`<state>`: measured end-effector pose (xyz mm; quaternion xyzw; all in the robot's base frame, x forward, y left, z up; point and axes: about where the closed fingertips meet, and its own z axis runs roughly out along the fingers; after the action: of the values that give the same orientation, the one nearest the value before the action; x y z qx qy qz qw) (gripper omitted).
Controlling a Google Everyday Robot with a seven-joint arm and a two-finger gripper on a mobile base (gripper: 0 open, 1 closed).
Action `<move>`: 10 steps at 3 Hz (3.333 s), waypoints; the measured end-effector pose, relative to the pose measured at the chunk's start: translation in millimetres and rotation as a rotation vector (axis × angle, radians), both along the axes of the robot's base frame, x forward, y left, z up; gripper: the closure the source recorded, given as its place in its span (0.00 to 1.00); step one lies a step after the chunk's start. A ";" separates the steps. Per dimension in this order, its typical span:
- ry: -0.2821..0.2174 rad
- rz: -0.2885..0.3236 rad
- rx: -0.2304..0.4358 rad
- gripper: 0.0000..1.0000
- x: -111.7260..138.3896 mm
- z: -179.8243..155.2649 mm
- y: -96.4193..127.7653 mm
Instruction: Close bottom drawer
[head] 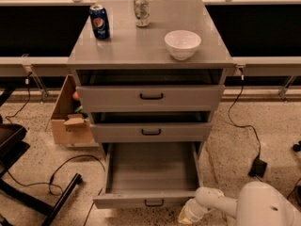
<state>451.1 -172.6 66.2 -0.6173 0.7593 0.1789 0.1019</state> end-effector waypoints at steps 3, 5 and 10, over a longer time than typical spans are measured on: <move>-0.118 0.028 0.036 1.00 85.2 19.2 17.2; -0.147 0.012 0.043 1.00 127.1 23.1 12.0; -0.263 -0.085 -0.018 1.00 208.2 68.7 -35.4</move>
Offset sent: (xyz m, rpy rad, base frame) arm 0.1916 0.0374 0.0442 0.0733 -0.2519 0.0665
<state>659.3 -208.0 134.9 -0.6037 0.7664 0.0853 0.2024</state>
